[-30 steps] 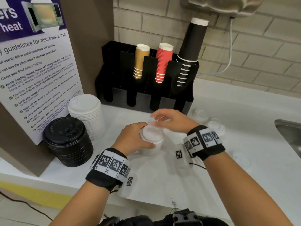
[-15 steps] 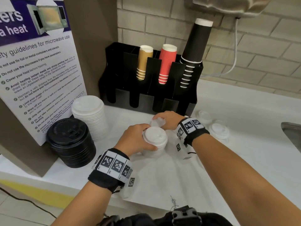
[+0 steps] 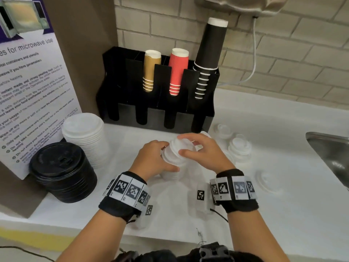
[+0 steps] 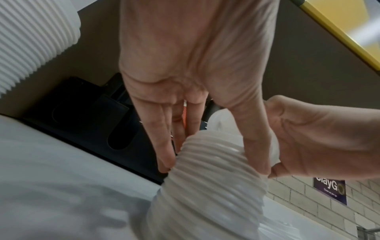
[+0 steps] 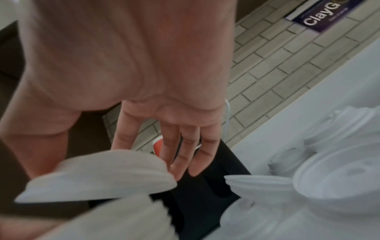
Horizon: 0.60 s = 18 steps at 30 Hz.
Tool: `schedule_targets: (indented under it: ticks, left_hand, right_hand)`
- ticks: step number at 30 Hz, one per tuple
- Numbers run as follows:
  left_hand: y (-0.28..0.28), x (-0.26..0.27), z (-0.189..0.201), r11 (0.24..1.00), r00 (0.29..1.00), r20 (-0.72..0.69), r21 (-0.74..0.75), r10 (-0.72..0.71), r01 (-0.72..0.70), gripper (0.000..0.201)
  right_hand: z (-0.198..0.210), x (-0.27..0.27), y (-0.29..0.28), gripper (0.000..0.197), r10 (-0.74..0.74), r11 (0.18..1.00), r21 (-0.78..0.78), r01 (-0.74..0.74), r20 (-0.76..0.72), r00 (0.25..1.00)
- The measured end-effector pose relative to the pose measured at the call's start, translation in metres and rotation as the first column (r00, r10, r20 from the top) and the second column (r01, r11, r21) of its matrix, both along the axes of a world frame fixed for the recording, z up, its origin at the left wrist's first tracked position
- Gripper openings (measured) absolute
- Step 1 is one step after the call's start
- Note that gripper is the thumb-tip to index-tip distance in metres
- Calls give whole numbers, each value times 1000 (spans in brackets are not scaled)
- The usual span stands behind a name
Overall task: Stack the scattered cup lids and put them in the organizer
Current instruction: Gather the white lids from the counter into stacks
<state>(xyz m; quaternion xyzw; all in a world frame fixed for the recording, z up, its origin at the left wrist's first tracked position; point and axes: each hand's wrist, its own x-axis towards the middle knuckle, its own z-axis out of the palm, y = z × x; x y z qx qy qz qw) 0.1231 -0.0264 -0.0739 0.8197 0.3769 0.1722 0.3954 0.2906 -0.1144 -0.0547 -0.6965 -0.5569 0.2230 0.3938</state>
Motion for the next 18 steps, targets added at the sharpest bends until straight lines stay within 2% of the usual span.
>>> schedule_targets:
  ticks: [4,7,16,18]
  left_hand:
    - [-3,2,1,1000,1000,1,-20,14,-14,109]
    - [-5,2,2,999,1000,14,-35,15,-14,124]
    - [-7,3,3,999,1000,-8,-33,16,-16,124]
    - [-7,2,5,999,1000,-20,-34,14,-15,117]
  right_hand:
    - [-10,-11,0,35,-22,999,45,18,75,997]
    - [-13,-17,1,36,-26,999,42,22,101,995]
    - [-10,-26,1,38,-17,1000,-2,18,163,986]
    - [-9,-26,1,38,-15,1000,-17,18,155,988]
